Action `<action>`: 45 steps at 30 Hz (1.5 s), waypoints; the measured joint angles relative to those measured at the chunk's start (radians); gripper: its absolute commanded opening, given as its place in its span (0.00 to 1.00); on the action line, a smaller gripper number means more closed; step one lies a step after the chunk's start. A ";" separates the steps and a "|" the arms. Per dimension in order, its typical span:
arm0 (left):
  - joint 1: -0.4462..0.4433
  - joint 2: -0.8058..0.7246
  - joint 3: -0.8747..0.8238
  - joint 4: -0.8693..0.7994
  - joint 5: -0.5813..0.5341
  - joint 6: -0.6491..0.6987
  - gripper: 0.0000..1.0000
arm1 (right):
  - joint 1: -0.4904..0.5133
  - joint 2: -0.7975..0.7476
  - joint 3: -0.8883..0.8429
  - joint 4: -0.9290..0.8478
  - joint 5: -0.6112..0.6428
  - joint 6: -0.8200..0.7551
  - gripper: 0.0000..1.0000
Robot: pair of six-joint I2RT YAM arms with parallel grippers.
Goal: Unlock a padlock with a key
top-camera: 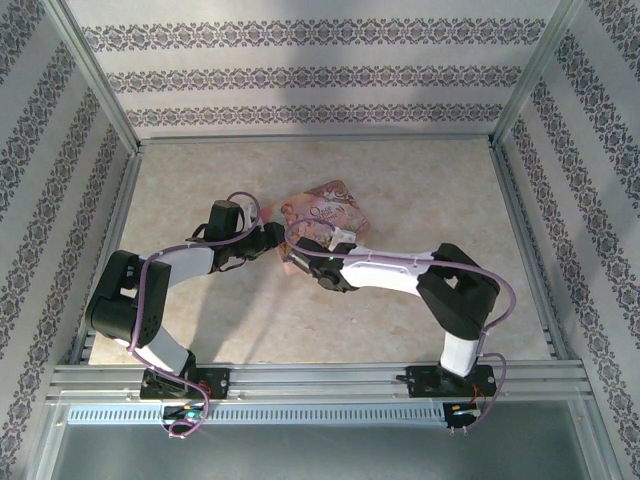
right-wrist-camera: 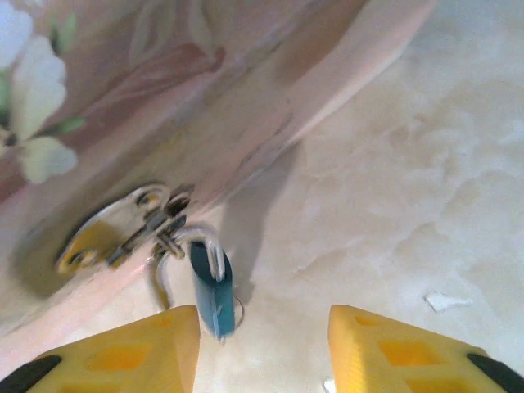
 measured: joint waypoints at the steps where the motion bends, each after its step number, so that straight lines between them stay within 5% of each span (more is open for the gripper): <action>1: 0.000 0.000 0.000 0.000 0.000 0.000 0.72 | 0.006 -0.026 -0.013 0.000 0.006 -0.005 0.58; 12: 0.000 0.000 0.000 -0.001 -0.003 0.000 0.72 | 0.045 -0.416 -0.294 0.116 0.031 -0.170 0.98; 19: 0.000 -0.003 0.000 -0.005 -0.004 0.001 0.72 | -0.034 -0.700 -0.516 0.350 -0.079 -0.443 0.99; 24: 0.000 -0.005 0.000 -0.009 -0.007 0.004 0.72 | -0.230 -0.885 -0.669 0.546 -0.369 -0.536 0.97; 31: 0.000 -0.006 0.000 -0.012 -0.008 0.008 0.72 | -0.541 -0.982 -0.837 0.769 -0.848 -0.472 0.86; 38: 0.000 -0.006 0.004 -0.019 -0.008 0.012 0.72 | -0.586 -0.856 -0.882 0.931 -1.089 -0.426 0.74; 45: 0.000 -0.006 0.010 -0.031 -0.008 0.013 0.71 | -0.586 -0.551 -0.874 1.165 -1.199 -0.399 0.56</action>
